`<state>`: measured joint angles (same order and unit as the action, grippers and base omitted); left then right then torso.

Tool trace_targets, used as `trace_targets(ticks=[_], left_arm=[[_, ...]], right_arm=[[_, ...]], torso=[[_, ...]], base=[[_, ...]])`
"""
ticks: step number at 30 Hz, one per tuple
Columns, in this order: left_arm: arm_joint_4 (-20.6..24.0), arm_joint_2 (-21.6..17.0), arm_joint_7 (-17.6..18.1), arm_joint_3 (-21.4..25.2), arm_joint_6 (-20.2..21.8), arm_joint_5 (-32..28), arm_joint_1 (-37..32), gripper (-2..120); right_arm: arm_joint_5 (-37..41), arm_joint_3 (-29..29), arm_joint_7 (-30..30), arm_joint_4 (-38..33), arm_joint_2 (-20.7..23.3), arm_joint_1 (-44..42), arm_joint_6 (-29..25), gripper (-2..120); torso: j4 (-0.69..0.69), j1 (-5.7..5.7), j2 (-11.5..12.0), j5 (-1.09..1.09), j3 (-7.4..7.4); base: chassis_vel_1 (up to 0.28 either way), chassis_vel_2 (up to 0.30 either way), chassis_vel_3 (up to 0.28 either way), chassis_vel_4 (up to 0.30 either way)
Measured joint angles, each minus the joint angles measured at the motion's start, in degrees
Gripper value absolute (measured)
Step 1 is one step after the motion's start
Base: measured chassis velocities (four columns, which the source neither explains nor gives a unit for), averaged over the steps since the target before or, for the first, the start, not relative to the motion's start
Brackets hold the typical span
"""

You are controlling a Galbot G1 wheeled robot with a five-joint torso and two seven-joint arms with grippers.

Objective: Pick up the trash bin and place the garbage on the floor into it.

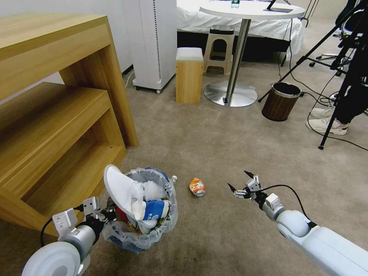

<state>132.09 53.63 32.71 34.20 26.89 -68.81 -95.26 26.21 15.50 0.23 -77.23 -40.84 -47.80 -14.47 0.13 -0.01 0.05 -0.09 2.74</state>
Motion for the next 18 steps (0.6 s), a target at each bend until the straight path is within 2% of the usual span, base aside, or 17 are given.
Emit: trace_targets(ticks=[2, 7, 18], left_arm=[[-0.1, 0.2, -0.1, -0.1, 0.0, 0.4, 0.0, 0], [-0.1, 0.4, -0.1, -0.4, -0.1, 0.6, -0.1, 0], [-0.4, 1.9, -0.9, -0.6, -0.3, 2.3, -0.2, 0]], right_arm=[[1.2, 1.9, 2.9, 3.1, -0.7, 3.1, -1.0, 100], [1.0, 5.0, 10.2, 11.6, -3.8, 8.8, -3.7, 100], [-3.0, 11.2, 14.2, 23.1, -8.9, 14.5, -7.8, 92]], torso=[[-0.02, 0.00, 0.0, -0.05, 0.00], [-0.02, 0.00, 0.0, -0.02, 0.00], [-0.01, 0.00, 0.0, -0.03, 0.00]], base=[[0.000, 0.000, 0.000, 0.000], [0.000, 0.000, 0.000, 0.000], [0.000, 0.000, 0.000, 0.000]])
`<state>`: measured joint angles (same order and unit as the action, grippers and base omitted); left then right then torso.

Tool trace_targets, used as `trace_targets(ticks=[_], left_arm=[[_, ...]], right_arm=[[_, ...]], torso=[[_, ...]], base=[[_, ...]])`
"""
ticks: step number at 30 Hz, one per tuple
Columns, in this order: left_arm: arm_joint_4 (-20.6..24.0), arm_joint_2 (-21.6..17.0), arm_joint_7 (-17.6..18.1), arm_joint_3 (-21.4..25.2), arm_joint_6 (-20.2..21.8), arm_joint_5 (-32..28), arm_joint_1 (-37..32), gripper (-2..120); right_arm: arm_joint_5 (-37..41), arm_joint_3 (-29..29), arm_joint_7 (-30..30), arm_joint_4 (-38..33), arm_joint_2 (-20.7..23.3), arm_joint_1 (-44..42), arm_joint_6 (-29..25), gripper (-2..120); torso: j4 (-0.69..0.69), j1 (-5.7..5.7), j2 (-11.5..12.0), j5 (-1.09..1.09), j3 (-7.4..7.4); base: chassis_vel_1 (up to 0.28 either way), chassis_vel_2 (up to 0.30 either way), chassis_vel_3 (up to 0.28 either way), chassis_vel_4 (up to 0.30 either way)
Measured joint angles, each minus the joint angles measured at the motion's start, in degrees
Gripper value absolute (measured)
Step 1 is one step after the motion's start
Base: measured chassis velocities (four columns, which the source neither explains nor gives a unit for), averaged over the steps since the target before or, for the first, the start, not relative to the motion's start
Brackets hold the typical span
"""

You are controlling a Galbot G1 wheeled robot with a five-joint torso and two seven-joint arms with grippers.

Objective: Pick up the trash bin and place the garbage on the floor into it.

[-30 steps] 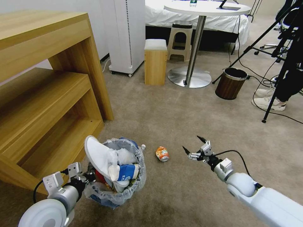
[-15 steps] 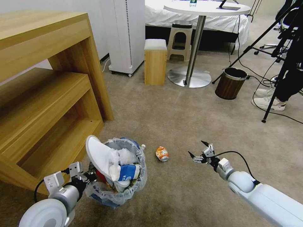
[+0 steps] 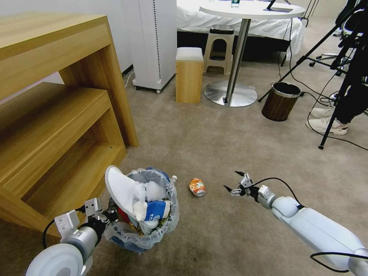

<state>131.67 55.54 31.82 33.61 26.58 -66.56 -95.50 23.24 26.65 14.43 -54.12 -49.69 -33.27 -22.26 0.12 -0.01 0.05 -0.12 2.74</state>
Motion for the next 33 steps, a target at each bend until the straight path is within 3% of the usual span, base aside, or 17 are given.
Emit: trace_targets(ticks=[3, 11, 20, 33], left_arm=[[-0.1, 0.4, -0.1, 0.0, 0.0, 0.2, 0.0, 0], [-0.2, 0.8, -0.2, 0.1, -0.1, 0.4, 0.2, 0], [-0.4, 0.4, -0.4, -0.1, -0.3, 0.2, 0.6, 0], [-0.5, -0.1, -1.1, -0.4, -0.6, -0.2, 1.2, 0]], right_arm=[[-1.9, 1.6, 3.3, 5.2, -2.3, 2.1, -3.5, 98], [-2.8, 5.6, 5.8, 12.6, -6.6, 6.6, -5.9, 100], [-5.6, 6.9, 7.2, 16.6, -9.9, 8.7, -7.4, 98], [-10.0, 9.2, 7.6, 24.6, -20.4, 12.2, -8.8, 98]], torso=[[0.00, 0.00, 0.0, -0.01, 0.00], [0.00, 0.00, 0.0, 0.01, 0.00], [0.01, 0.00, 0.0, 0.01, 0.00], [-0.01, 0.00, 0.0, 0.00, 0.00]], base=[[0.000, 0.000, 0.000, 0.000], [0.000, 0.000, 0.000, 0.000], [0.000, 0.000, 0.000, 0.000], [0.000, 0.000, 0.000, 0.000]])
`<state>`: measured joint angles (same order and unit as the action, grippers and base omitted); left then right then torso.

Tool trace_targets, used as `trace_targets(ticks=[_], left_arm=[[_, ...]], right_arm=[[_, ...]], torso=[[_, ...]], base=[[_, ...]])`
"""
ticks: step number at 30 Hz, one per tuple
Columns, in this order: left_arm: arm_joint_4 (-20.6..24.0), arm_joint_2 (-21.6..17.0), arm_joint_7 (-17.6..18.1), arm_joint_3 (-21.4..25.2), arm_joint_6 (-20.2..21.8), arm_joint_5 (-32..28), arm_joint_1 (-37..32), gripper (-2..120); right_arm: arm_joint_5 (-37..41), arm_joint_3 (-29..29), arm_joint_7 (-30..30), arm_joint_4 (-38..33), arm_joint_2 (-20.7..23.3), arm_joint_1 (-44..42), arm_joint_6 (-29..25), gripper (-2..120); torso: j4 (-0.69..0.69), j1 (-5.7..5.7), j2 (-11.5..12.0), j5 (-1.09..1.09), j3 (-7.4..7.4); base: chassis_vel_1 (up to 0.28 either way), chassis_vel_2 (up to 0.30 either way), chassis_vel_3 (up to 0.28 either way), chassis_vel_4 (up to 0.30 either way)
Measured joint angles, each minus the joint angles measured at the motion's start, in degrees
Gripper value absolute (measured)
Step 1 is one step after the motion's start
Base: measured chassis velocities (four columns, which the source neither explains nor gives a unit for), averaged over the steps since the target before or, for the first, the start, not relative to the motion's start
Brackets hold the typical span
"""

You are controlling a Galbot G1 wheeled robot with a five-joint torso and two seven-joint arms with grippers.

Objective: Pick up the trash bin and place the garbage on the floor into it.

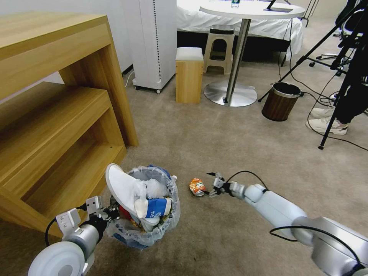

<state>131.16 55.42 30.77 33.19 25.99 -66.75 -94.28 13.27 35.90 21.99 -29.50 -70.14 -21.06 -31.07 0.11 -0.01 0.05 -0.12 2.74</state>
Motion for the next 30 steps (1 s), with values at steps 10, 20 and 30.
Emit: trace_targets(ticks=[10, 20, 30], left_arm=[[-0.8, -0.2, -0.2, -0.2, -0.4, 0.1, 0.5, 0], [-1.1, 0.3, -0.3, -0.4, -0.6, 0.4, 0.7, 0], [-0.6, 0.6, -0.5, -0.1, -1.0, 0.8, 0.0, 0]], right_arm=[[-1.7, -0.6, 1.1, 0.4, 0.5, -1.4, -0.9, 96], [-4.1, -2.5, 1.3, 3.4, -0.1, -2.0, -2.1, 92], [-5.9, -4.1, 1.2, 7.0, -2.4, -2.1, -2.7, 76]], torso=[[0.02, 0.00, 0.0, 0.02, 0.00], [0.01, 0.00, 0.0, 0.01, 0.00], [0.01, 0.00, 0.0, 0.01, -0.01]], base=[[0.000, 0.000, 0.000, 0.000], [0.000, 0.000, 0.000, 0.000], [0.000, 0.000, 0.000, 0.000]])
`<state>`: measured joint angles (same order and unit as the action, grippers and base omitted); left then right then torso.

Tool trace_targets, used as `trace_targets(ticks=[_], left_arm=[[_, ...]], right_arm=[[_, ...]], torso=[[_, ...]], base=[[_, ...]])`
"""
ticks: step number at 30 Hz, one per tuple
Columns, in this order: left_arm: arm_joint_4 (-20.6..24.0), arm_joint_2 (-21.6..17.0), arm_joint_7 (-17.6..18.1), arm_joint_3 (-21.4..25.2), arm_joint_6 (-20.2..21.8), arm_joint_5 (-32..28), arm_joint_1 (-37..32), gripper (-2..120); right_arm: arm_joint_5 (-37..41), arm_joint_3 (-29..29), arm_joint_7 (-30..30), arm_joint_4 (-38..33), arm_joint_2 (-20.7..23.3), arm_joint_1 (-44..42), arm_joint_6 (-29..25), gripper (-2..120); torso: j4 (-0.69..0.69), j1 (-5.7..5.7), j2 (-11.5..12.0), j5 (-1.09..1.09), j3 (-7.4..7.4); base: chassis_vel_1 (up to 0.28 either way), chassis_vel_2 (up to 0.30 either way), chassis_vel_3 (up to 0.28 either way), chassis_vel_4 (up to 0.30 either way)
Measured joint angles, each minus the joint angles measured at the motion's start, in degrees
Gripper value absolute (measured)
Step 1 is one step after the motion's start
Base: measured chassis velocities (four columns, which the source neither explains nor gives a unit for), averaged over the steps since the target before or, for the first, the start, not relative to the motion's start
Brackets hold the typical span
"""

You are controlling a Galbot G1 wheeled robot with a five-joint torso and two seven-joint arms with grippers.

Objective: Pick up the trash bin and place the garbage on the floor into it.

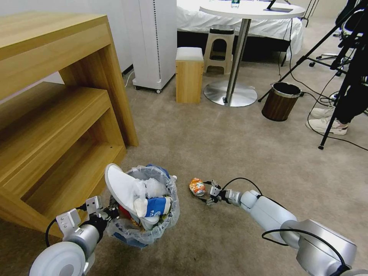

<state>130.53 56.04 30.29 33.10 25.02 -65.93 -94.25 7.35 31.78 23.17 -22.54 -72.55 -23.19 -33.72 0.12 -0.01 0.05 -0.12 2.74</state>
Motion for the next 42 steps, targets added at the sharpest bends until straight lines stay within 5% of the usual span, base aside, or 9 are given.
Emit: trace_targets(ticks=[22, 31, 42], left_arm=[[-0.4, 0.7, -0.3, -0.1, -0.5, 1.2, -0.3, 0], [-0.8, 0.4, -0.4, -0.3, -0.6, 1.1, 0.1, 0], [-0.4, 0.3, -0.5, -0.2, -0.8, 1.1, 0.1, 0]], right_arm=[[-1.2, -2.4, -0.2, 1.6, -1.0, -1.3, -0.7, 0], [0.5, -1.5, -0.2, -1.7, 0.4, -1.5, -1.0, 2], [-0.9, -1.1, -1.6, -1.0, 0.8, -0.3, -0.6, 41]], torso=[[0.00, 0.00, 0.0, 0.00, 0.00], [0.00, 0.00, 0.0, 0.00, 0.00], [0.00, 0.00, 0.0, 0.00, 0.00]], base=[[0.000, 0.000, 0.000, 0.000], [0.000, 0.000, 0.000, 0.000], [0.000, 0.000, 0.000, 0.000]])
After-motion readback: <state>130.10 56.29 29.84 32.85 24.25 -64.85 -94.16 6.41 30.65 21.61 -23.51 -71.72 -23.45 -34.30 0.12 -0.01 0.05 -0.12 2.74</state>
